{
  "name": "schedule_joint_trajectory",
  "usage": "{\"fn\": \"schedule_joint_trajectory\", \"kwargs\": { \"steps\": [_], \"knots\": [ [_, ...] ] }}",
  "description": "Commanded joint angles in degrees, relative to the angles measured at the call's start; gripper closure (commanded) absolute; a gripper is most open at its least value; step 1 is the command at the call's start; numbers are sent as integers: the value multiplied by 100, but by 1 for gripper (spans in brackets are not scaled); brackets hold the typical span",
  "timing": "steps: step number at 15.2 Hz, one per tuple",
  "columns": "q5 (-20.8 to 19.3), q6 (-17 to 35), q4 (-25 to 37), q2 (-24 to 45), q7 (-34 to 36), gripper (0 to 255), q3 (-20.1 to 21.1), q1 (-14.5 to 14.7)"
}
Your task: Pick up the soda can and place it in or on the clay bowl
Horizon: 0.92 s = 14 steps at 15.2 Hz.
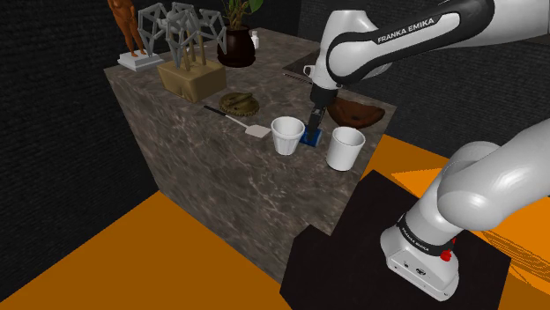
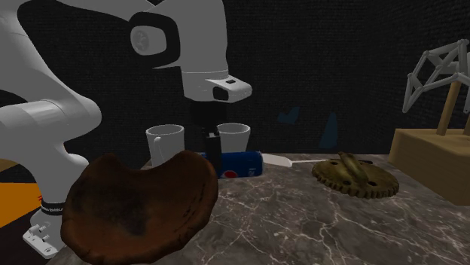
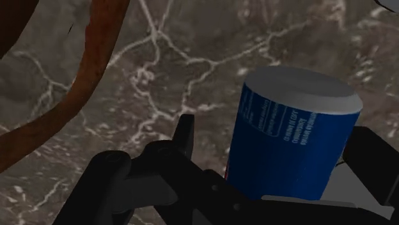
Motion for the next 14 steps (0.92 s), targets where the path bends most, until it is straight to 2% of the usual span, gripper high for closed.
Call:
{"fn": "schedule_joint_trajectory", "kwargs": {
  "steps": [1, 8, 9, 14],
  "knots": [
    [-4, 122, -98, 65, -6, 0, 3, -1],
    [-3, 122, -98, 65, -6, 0, 3, -2],
    [-4, 122, -98, 65, -6, 255, 3, -2],
    [-3, 131, -101, 71, -6, 255, 4, -1]
  ]
}}
